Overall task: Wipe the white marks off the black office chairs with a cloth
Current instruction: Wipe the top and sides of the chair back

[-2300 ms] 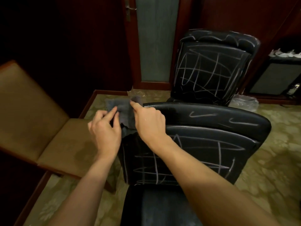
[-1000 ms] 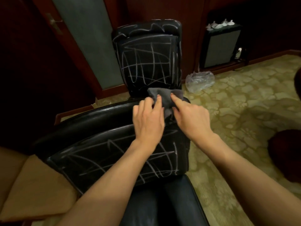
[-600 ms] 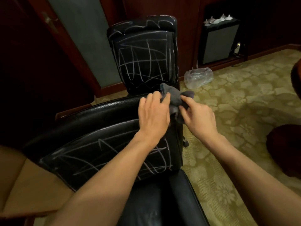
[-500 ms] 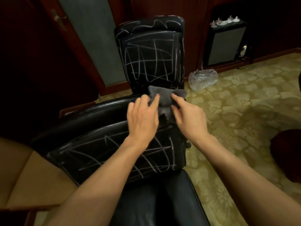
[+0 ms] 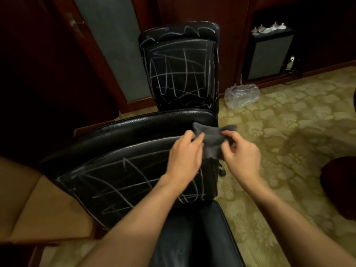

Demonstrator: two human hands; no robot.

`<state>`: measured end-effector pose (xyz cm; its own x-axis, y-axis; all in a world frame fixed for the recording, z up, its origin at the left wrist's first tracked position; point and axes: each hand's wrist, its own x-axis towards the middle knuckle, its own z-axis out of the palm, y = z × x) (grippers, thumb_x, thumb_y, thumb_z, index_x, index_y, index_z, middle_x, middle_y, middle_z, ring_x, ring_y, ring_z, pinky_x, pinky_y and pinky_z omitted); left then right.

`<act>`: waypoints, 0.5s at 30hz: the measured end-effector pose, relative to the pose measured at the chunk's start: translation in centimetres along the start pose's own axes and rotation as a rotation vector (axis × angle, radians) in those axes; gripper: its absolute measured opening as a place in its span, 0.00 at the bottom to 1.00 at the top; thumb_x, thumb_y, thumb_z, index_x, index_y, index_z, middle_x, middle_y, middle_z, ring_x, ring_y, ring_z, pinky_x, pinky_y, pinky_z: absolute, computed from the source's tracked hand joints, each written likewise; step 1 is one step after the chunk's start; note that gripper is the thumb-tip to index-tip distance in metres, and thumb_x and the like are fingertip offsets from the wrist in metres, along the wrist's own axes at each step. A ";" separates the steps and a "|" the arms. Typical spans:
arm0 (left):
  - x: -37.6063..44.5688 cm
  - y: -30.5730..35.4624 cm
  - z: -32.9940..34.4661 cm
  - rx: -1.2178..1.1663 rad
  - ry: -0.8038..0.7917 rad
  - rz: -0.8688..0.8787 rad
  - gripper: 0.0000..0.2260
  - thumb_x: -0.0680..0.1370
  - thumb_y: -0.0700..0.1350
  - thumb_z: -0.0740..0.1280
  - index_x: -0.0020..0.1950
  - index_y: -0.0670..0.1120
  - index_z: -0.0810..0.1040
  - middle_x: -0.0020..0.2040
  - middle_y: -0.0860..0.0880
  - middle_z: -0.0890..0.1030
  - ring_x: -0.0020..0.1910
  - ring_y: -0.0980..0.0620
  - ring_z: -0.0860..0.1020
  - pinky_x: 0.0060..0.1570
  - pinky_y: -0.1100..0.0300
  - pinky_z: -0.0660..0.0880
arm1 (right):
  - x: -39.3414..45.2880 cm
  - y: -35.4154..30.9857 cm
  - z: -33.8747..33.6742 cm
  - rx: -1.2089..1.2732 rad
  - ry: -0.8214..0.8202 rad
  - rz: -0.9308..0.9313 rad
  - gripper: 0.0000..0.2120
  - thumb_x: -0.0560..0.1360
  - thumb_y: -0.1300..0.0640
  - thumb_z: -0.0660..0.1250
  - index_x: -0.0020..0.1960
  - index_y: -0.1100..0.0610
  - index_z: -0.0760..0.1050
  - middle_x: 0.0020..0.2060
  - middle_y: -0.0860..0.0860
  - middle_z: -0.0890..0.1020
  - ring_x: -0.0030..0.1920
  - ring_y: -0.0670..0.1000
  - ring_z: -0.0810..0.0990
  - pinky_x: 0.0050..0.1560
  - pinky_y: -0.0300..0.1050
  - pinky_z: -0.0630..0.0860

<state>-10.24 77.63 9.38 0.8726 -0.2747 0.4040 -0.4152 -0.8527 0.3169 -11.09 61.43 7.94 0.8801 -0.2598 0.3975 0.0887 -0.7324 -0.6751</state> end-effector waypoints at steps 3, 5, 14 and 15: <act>0.1 2.2 0.8 0.066 -0.099 -0.048 0.17 0.82 0.42 0.64 0.71 0.42 0.75 0.57 0.43 0.75 0.53 0.42 0.77 0.52 0.48 0.75 | -0.1 2.0 -0.2 0.018 -0.066 0.055 0.13 0.77 0.56 0.66 0.60 0.51 0.81 0.28 0.47 0.77 0.35 0.57 0.81 0.38 0.52 0.77; 0.0 2.1 0.6 0.125 -0.137 -0.062 0.19 0.82 0.42 0.62 0.73 0.43 0.71 0.60 0.42 0.74 0.56 0.43 0.76 0.54 0.50 0.73 | -0.2 2.1 0.8 0.039 -0.113 0.066 0.14 0.78 0.57 0.65 0.63 0.51 0.79 0.27 0.45 0.75 0.35 0.55 0.80 0.39 0.51 0.76; -1.7 -3.5 -4.0 0.146 -0.087 -0.124 0.18 0.81 0.39 0.64 0.71 0.42 0.74 0.54 0.42 0.74 0.50 0.42 0.76 0.50 0.49 0.74 | -1.0 -5.0 5.3 0.025 -0.144 -0.033 0.14 0.79 0.54 0.63 0.63 0.55 0.76 0.39 0.57 0.84 0.43 0.63 0.82 0.42 0.56 0.78; -2.3 -4.7 -4.7 0.153 -0.068 -0.150 0.17 0.80 0.38 0.65 0.69 0.42 0.76 0.52 0.42 0.74 0.48 0.41 0.77 0.48 0.47 0.75 | -1.1 -6.4 6.0 0.009 -0.169 -0.062 0.14 0.79 0.53 0.62 0.63 0.54 0.76 0.39 0.57 0.84 0.44 0.63 0.83 0.42 0.56 0.78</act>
<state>-11.51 84.36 10.98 0.9391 -0.1649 0.3015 -0.2404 -0.9422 0.2334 -9.86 70.13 8.09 0.9384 -0.1045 0.3293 0.1488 -0.7380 -0.6581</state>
